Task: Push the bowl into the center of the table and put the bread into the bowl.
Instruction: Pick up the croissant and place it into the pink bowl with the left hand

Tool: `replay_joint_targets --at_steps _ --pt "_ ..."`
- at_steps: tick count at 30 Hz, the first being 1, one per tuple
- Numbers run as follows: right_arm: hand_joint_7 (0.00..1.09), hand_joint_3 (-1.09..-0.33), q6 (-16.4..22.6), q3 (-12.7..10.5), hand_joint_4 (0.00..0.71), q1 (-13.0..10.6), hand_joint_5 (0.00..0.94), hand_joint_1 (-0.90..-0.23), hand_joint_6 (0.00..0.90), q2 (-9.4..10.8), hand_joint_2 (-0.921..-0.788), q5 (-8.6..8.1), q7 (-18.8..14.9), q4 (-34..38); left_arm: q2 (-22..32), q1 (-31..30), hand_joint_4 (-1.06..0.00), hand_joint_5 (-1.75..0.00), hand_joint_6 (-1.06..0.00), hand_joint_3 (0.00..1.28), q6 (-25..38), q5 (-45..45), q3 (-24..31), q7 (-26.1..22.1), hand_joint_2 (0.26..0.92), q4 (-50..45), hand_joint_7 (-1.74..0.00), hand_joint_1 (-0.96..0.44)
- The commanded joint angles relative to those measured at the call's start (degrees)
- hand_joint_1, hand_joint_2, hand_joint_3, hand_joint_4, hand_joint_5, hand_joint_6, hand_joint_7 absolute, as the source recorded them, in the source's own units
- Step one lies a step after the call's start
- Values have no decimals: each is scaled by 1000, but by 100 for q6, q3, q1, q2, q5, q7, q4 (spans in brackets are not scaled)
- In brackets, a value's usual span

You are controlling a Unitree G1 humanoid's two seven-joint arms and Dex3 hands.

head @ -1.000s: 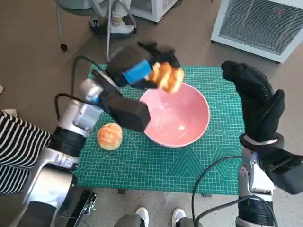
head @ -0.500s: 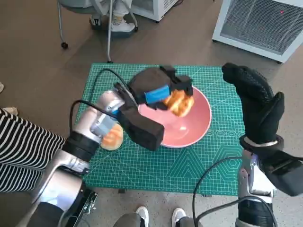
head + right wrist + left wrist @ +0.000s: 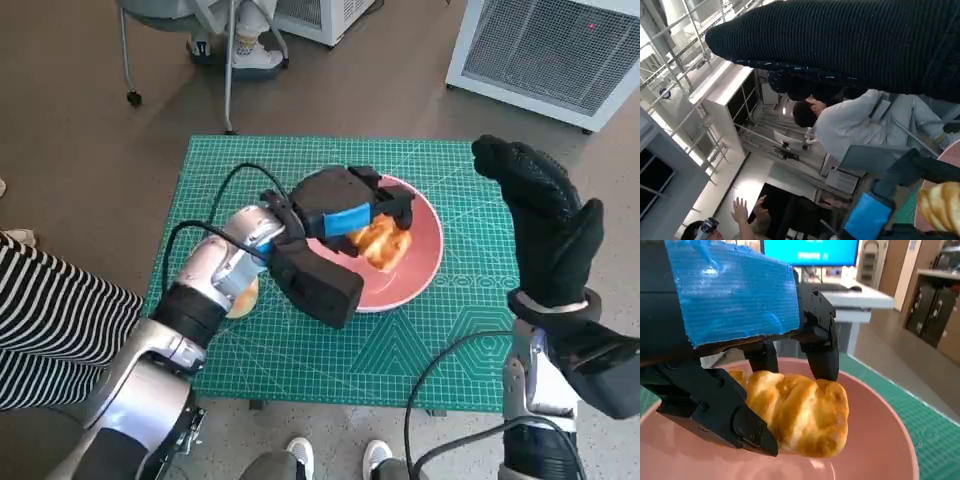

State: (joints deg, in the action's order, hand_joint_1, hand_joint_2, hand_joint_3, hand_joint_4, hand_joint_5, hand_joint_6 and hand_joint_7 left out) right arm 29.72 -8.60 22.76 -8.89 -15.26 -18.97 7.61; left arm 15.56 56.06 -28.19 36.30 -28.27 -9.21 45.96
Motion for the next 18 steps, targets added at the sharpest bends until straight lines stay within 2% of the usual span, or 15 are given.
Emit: replay_joint_targets --at_steps 1,3,9,14,18 --pt "417 -733 -45 -1 199 -163 0 -694 119 -38 -921 145 79 -30 126 -90 -395 -167 -356 44 102 -74 29 -337 788 -279 -318 -116" --pt "416 -735 -47 3 198 -170 0 -692 117 -41 -921 163 98 -44 215 -146 -302 -70 -322 21 127 -116 75 -467 769 -485 -192 -234" --pt "415 -741 -43 5 198 -181 0 -691 114 -32 -921 204 127 -47 509 -362 -170 -8 -263 6 146 -538 362 -1013 762 -1200 -81 -464" --pt "415 -743 -35 15 198 -190 0 -688 113 -9 -921 222 134 -40 738 -586 -150 -2 -252 2 139 -1011 651 -1423 758 -1708 -57 -498" --pt "415 -743 -26 25 197 -196 0 -689 112 6 -921 202 111 -17 1099 -887 -151 -2 -254 1 163 -1387 992 -1691 741 -2352 -47 -436"
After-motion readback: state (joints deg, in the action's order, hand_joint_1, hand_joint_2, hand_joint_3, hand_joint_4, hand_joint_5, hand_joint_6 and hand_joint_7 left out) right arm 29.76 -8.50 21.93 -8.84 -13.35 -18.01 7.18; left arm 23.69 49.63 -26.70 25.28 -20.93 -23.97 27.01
